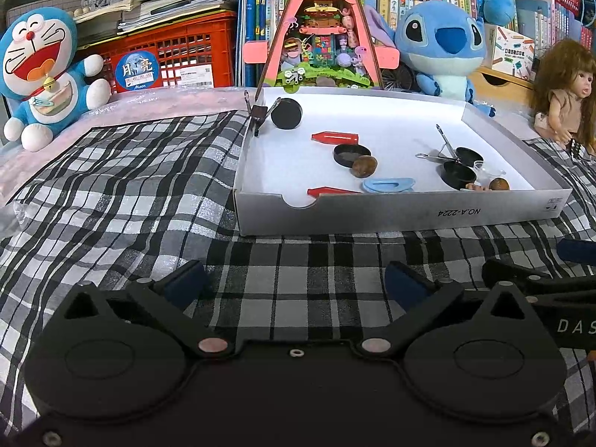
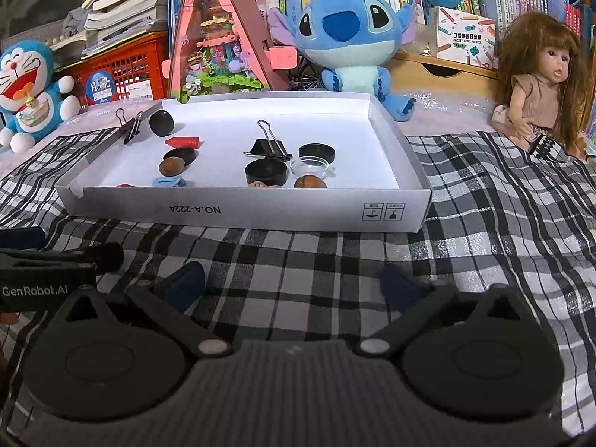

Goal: Organize rigid objects

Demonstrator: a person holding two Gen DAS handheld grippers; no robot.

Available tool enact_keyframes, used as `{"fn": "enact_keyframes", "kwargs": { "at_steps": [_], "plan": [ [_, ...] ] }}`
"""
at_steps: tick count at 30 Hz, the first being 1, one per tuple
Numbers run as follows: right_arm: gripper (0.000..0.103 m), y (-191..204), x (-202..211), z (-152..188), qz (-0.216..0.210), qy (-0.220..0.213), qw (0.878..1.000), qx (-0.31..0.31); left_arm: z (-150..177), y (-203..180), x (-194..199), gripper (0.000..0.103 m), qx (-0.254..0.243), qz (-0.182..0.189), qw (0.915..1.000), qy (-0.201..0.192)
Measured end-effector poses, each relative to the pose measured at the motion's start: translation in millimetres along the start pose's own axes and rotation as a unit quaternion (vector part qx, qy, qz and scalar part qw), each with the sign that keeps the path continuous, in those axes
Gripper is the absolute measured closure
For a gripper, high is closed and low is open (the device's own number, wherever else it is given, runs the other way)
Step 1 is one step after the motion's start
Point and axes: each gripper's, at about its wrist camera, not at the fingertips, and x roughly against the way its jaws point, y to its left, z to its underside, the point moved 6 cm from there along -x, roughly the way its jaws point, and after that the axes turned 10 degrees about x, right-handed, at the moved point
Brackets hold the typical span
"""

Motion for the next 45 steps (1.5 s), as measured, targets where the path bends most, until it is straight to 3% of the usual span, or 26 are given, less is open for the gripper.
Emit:
{"fn": "enact_keyframes", "kwargs": {
  "at_steps": [45],
  "plan": [
    [0.000, -2.6, 0.6, 0.4, -0.003, -0.002, 1.000, -0.006, -0.4, -0.1, -0.1, 0.000, 0.001, 0.001, 1.0000, 0.000]
  ]
}}
